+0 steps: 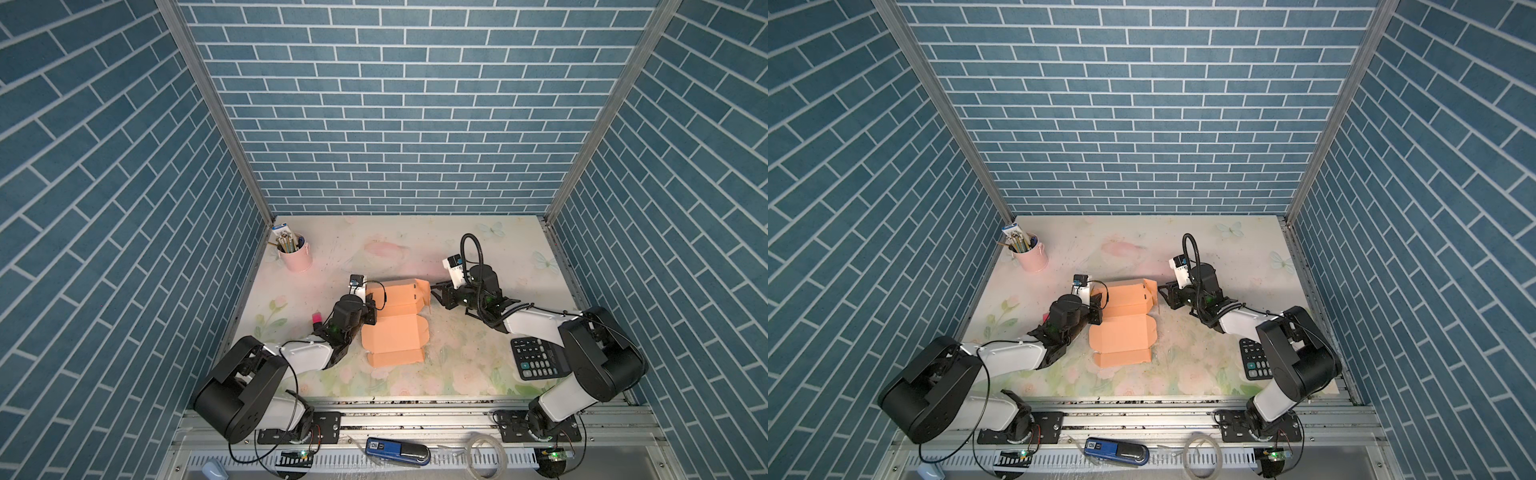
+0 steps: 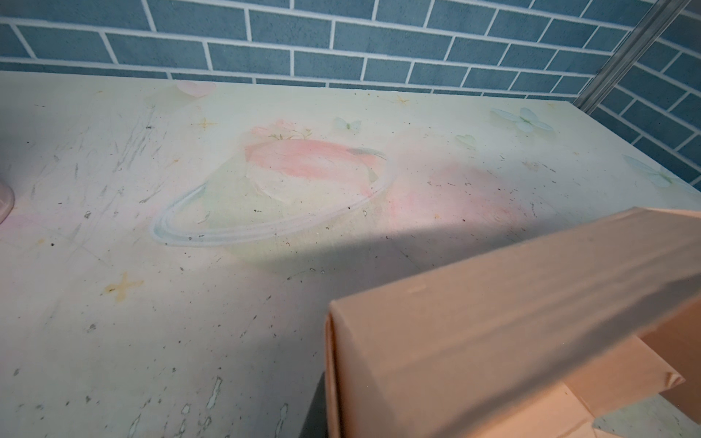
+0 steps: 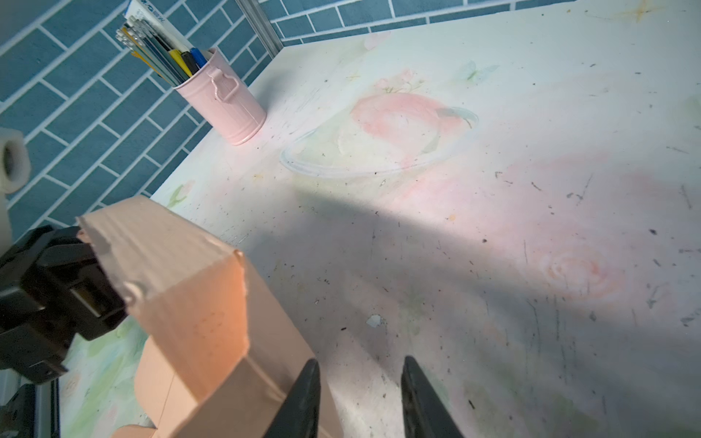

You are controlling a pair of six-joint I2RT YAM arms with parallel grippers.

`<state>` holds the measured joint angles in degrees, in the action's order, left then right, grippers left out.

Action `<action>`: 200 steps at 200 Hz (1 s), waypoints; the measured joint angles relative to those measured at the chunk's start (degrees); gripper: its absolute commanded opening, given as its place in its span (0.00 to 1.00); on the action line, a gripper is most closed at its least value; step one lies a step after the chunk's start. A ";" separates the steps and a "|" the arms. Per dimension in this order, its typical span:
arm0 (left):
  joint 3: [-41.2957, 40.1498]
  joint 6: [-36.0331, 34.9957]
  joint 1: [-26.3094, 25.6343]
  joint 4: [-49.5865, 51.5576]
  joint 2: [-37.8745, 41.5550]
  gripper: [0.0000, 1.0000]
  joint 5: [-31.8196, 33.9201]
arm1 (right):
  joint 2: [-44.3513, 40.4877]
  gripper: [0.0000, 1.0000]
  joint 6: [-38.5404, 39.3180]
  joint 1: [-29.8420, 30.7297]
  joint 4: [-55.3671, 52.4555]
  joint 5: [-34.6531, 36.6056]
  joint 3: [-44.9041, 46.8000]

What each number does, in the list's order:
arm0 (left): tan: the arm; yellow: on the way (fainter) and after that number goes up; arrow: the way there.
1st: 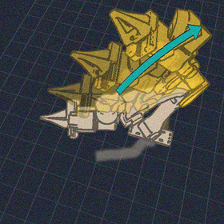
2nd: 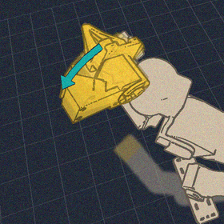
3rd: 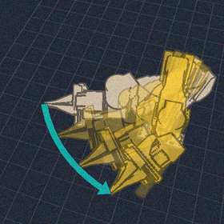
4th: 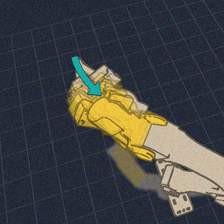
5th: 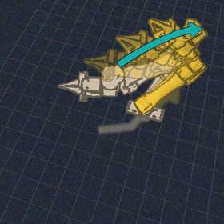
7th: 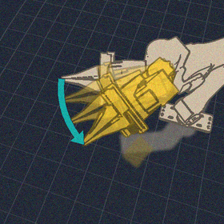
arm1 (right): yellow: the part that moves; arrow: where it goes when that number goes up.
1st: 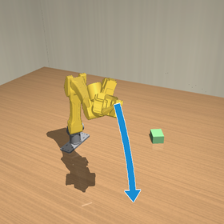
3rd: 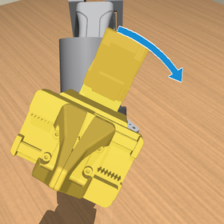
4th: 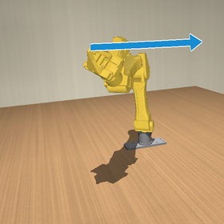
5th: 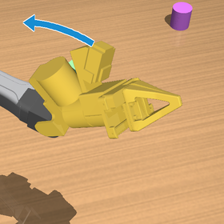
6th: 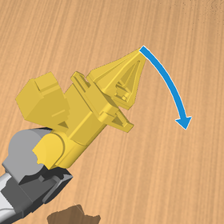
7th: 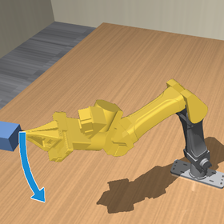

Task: Assemble paper box
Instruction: Fold the bottom flaps of a flat cardboard box at the center of the table.

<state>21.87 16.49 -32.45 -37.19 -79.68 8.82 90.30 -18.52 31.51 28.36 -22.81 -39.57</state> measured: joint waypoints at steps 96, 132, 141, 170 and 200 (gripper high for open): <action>0.39 0.09 -0.11 -0.42 -1.75 0.12 -0.02 | -3.58 0.36 -0.55 4.70 4.57 -4.76 4.31; 0.39 0.13 -0.11 -0.37 -1.75 0.12 -0.04 | -3.10 0.36 -0.02 6.01 5.86 -5.42 4.28; 0.39 0.13 -0.11 -0.33 -1.75 0.12 -0.04 | -2.97 0.36 0.33 6.19 5.99 -5.49 4.28; 0.39 0.13 -0.11 0.04 -1.60 0.12 -0.02 | -2.45 0.36 0.59 6.82 6.05 -5.53 4.09; 0.39 0.24 -0.11 0.04 -1.60 0.12 -0.02 | -1.38 0.36 0.96 7.93 6.12 -5.44 3.34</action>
<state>22.26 16.73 -32.56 -37.15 -81.28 8.80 88.92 -17.56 39.44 34.48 -28.25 -36.23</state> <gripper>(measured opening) 0.120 0.364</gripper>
